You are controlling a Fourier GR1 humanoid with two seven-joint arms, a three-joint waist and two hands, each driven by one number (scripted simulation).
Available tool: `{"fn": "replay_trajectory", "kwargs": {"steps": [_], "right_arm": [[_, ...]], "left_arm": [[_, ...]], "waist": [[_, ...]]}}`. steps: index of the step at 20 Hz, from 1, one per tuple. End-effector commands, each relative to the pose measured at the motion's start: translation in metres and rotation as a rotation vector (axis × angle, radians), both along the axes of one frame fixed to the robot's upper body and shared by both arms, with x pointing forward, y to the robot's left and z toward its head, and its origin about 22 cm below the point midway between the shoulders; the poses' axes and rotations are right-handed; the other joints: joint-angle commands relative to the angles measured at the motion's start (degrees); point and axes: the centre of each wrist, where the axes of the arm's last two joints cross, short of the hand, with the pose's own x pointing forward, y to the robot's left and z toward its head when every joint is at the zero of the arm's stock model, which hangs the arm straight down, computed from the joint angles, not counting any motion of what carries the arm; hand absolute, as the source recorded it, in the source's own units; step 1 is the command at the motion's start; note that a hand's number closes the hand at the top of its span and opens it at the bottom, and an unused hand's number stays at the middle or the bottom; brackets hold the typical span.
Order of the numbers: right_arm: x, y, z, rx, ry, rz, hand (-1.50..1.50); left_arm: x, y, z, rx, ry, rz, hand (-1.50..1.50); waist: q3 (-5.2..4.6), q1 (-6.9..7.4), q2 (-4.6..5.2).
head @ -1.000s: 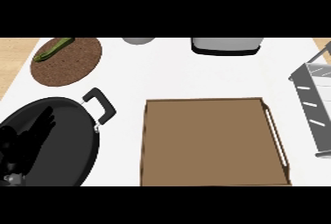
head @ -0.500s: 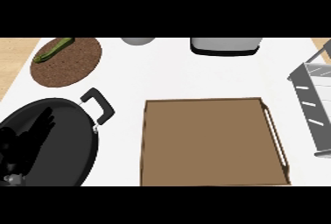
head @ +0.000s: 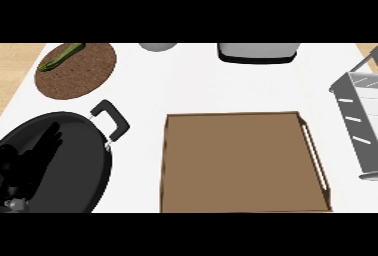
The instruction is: Pick the tomato from the tray and place it in the tiered basket
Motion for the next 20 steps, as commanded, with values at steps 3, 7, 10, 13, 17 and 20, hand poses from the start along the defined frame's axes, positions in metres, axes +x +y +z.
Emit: {"fn": "replay_trajectory", "kwargs": {"steps": [3,7,10,13,17,20], "right_arm": [[0.000,-0.020,0.001,0.125,0.004,-0.096,-1.50],[0.001,-0.017,0.006,0.190,-0.114,-0.034,-1.50],[-0.007,-0.027,0.026,0.293,-0.298,-0.032,-1.50],[-0.027,-0.045,0.068,0.404,-0.409,-0.088,-1.50],[-0.050,-0.071,0.078,0.577,-0.447,-0.205,-1.50],[-0.080,-0.100,0.085,0.715,-0.441,-0.267,-1.50]], "left_arm": [[0.001,-0.006,-0.007,0.009,0.019,0.013,0.00],[-0.016,0.014,-0.008,-0.009,0.031,0.011,0.00],[-0.005,-0.006,-0.008,0.000,0.019,0.020,0.00],[-0.012,0.010,-0.004,-0.011,0.025,0.002,0.00],[-0.012,0.000,-0.014,-0.014,0.027,0.023,0.00],[-0.015,-0.006,-0.015,-0.003,0.027,0.030,0.00]], "waist": [[-0.21,-0.07,0.19],[-0.23,-0.42,-0.03],[-0.20,-0.73,-0.06],[-0.24,-0.70,-0.21],[-0.26,-1.33,-0.23],[-0.23,-1.77,-0.33]]}}
